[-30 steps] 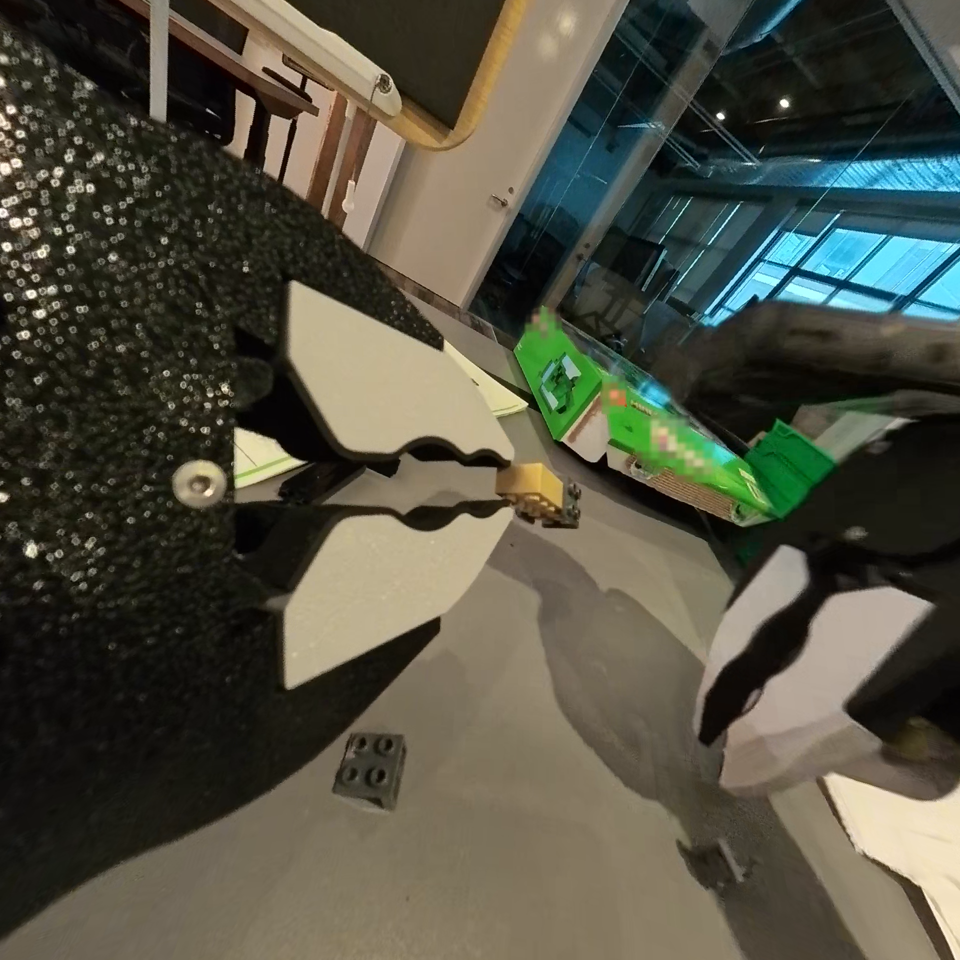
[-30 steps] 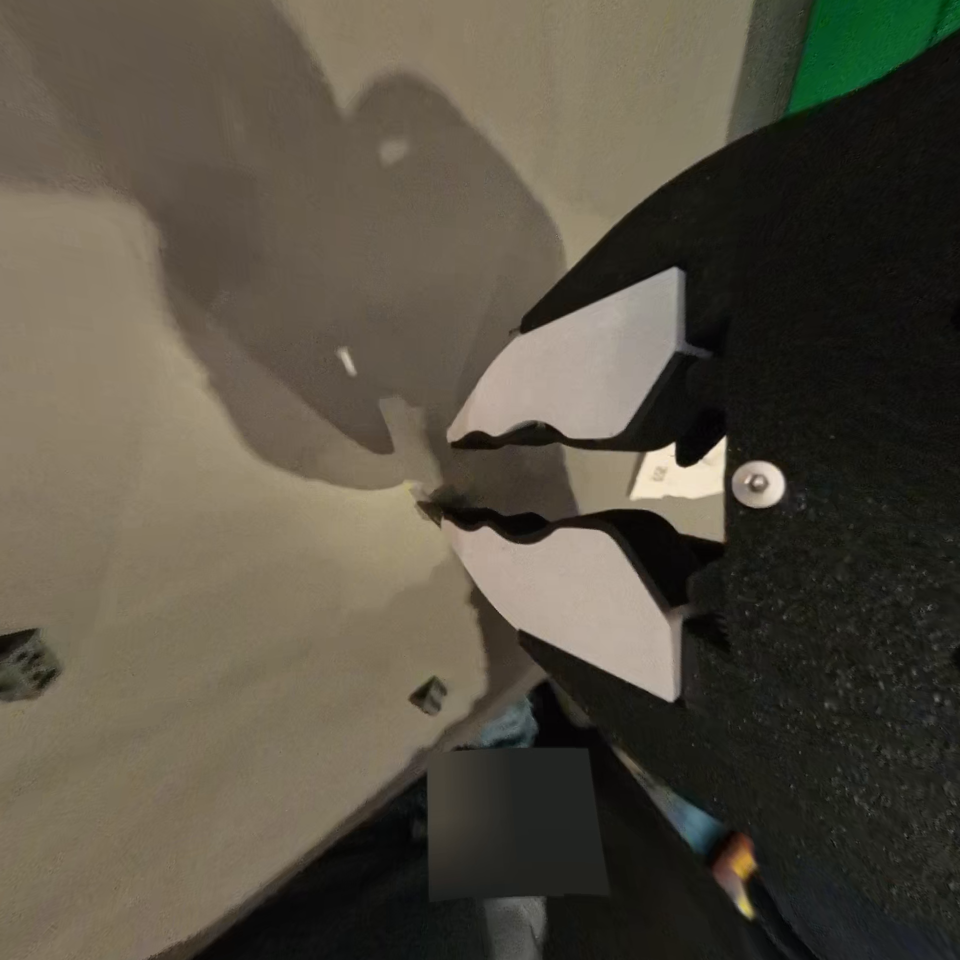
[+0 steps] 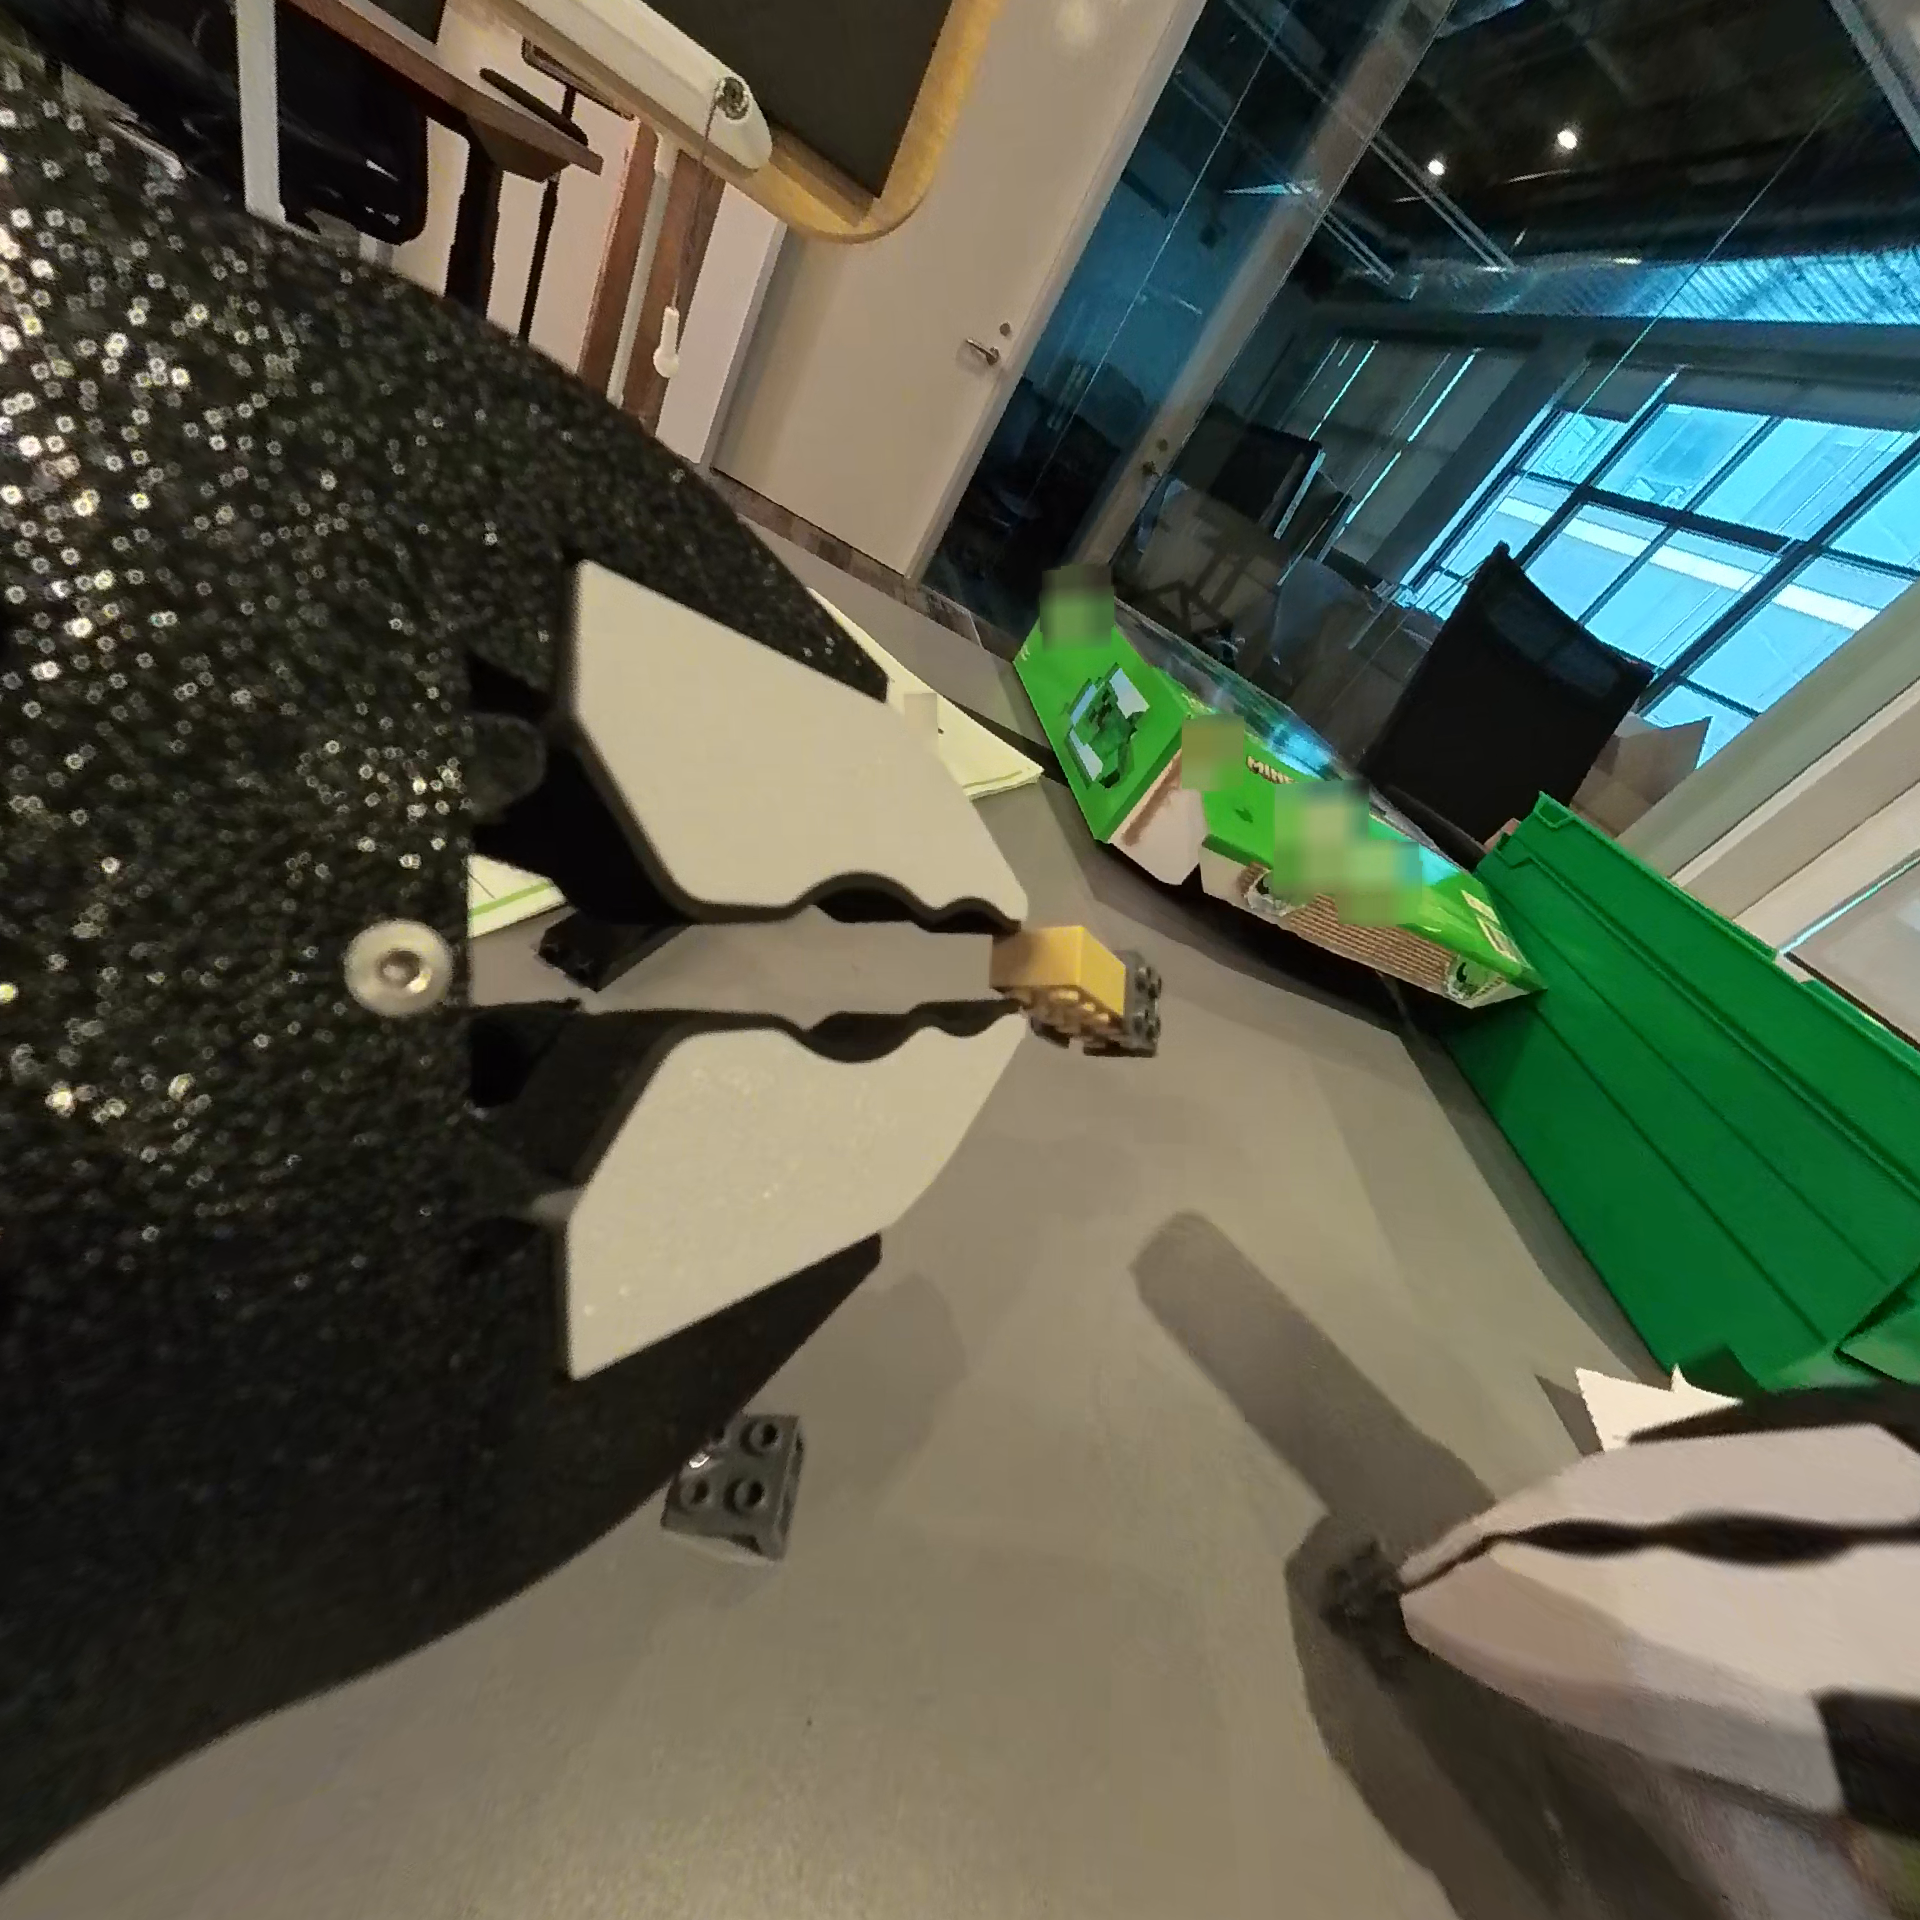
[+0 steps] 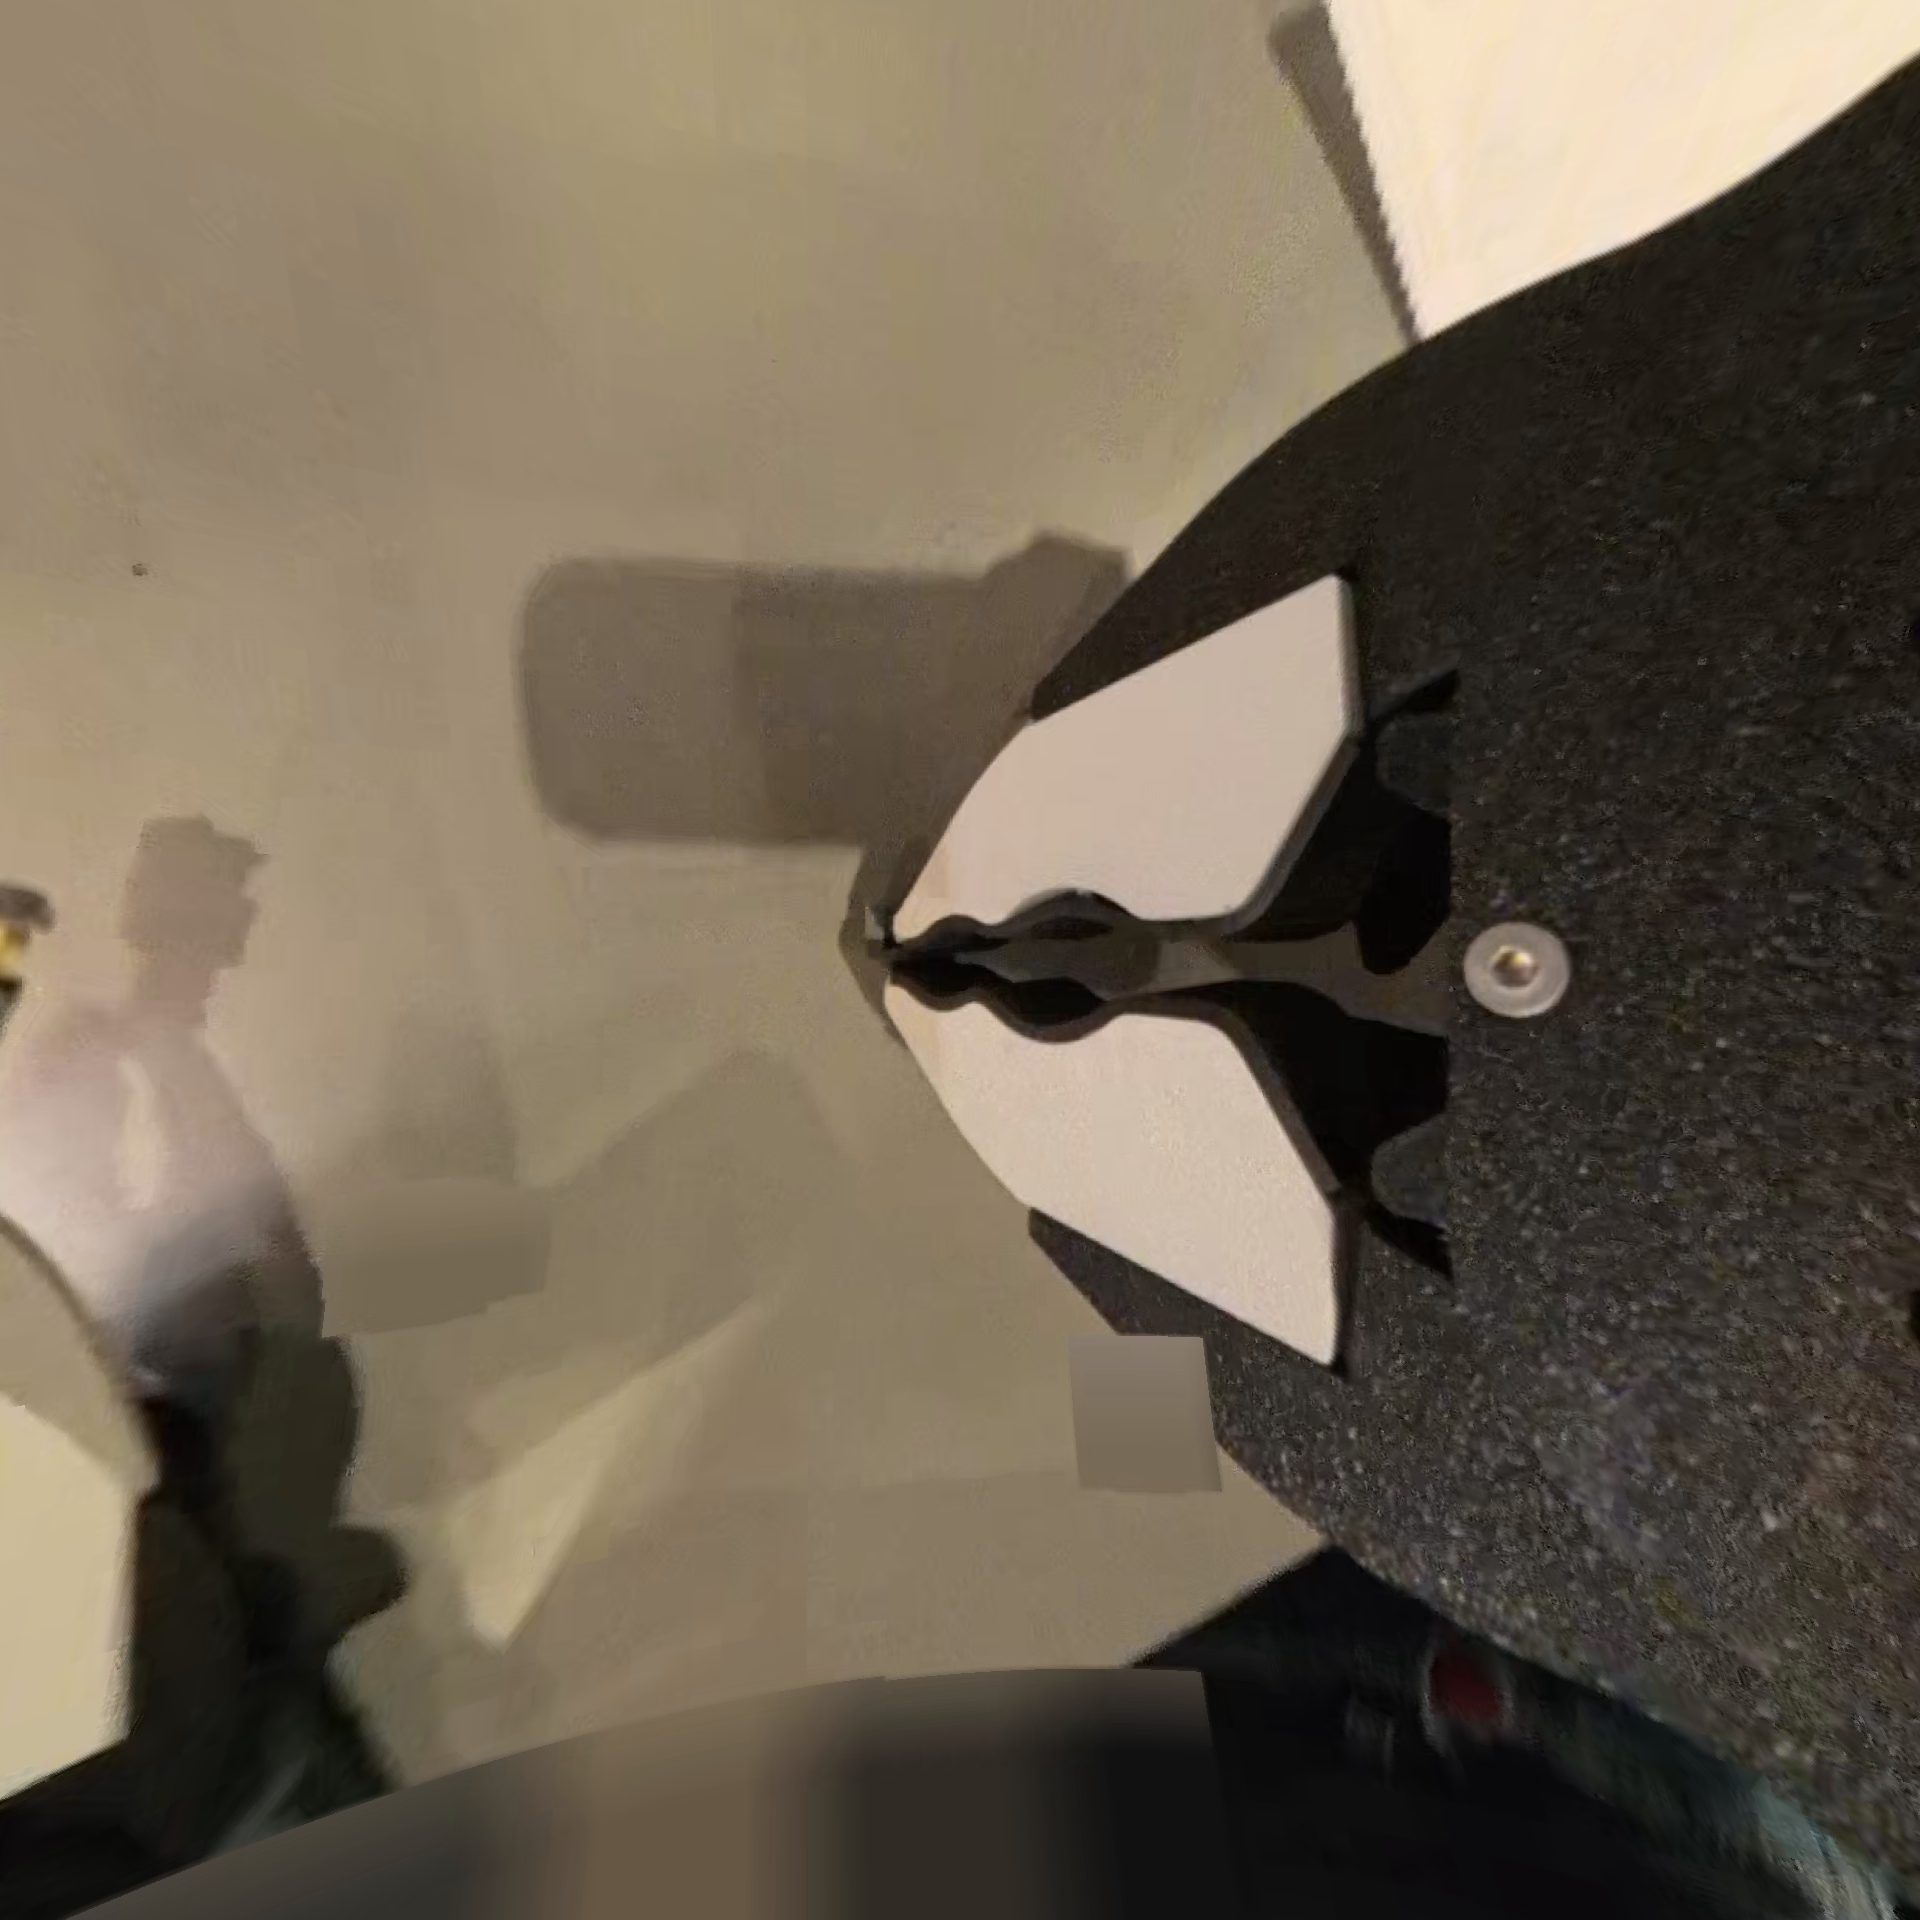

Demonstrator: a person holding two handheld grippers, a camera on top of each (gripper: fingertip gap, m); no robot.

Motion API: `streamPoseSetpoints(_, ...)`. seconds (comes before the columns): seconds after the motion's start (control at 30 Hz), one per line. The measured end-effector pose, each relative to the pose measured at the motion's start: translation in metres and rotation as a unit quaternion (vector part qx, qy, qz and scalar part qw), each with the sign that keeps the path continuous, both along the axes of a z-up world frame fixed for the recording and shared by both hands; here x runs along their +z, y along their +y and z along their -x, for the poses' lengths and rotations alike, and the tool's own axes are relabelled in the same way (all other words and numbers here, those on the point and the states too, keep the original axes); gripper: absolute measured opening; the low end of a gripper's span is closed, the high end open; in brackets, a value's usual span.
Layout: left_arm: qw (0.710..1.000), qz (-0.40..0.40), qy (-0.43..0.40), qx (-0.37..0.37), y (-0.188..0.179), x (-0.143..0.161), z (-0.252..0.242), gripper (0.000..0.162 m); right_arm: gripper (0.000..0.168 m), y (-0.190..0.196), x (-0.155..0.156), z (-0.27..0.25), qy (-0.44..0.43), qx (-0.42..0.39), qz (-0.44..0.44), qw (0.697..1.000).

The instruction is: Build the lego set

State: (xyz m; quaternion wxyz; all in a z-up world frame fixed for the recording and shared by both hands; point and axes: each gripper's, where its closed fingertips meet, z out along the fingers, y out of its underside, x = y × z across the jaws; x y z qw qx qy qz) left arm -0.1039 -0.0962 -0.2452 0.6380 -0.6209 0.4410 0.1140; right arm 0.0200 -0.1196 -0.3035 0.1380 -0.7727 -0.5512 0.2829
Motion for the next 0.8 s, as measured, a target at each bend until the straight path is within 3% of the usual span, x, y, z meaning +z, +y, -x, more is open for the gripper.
streamPoseSetpoints(0.23,1.0,0.001,0.0,-0.002,0.0,0.0,-0.001,0.012,0.005,0.004,0.002,0.005,0.047,-0.139,0.207,0.967)
streamPoseSetpoints(0.4,1.0,0.003,0.0,-0.004,0.0,-0.001,-0.001,0.012,0.021,0.011,0.0,0.0,0.051,-0.171,0.216,0.96)
streamPoseSetpoints(0.53,1.0,0.002,0.0,-0.005,0.0,-0.001,-0.002,0.012,0.03,0.018,0.002,-0.006,0.037,-0.169,0.152,0.973)
streamPoseSetpoints(0.67,1.0,0.001,0.0,-0.002,0.0,0.0,-0.001,0.012,0.028,0.016,0.002,-0.006,0.014,-0.153,0.008,0.988)
streamPoseSetpoints(0.8,1.0,-0.003,0.002,0.0,0.0,0.001,-0.001,0.012,0.021,0.007,-0.003,-0.002,-0.009,-0.186,-0.129,0.974)
